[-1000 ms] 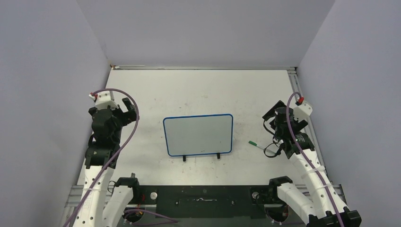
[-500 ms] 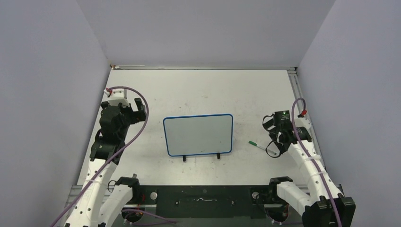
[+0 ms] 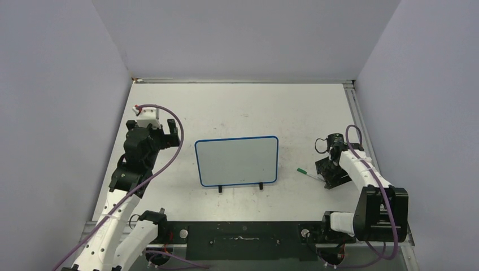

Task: Write a sentence on the whiteboard
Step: Open the whiteboard marker at the center of the board.

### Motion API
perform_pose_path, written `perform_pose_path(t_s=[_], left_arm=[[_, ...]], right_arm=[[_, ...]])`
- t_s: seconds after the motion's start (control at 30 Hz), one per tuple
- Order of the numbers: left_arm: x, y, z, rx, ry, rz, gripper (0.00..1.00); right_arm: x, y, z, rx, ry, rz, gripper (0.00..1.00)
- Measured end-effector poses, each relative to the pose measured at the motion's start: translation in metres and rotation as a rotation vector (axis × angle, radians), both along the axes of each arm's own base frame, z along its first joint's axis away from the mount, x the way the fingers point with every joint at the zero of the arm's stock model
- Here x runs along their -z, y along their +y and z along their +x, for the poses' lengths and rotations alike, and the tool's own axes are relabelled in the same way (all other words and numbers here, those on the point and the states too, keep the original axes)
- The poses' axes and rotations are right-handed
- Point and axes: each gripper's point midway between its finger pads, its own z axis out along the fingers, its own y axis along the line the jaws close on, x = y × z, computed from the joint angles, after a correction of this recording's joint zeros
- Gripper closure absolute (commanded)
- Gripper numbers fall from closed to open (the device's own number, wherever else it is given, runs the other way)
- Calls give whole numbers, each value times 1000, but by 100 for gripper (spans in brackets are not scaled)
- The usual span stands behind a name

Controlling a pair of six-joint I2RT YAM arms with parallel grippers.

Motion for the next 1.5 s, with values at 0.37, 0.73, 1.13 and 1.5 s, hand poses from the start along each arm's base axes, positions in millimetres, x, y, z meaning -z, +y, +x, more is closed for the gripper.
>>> perform_pose_path(t_s=[0.37, 0.73, 1.13, 1.5], left_arm=[[-1, 3, -1, -20, -6, 24, 4], [-2, 5, -2, -26, -9, 38, 4], [-2, 6, -2, -29, -9, 41, 4], [-4, 7, -4, -24, -22, 42, 4]], right_arm=[[21, -2, -8, 49, 89, 7, 44], [29, -2, 3, 35, 25, 11, 74], [28, 5, 26, -134, -22, -34, 95], [-4, 33, 82, -443, -213, -124, 95]])
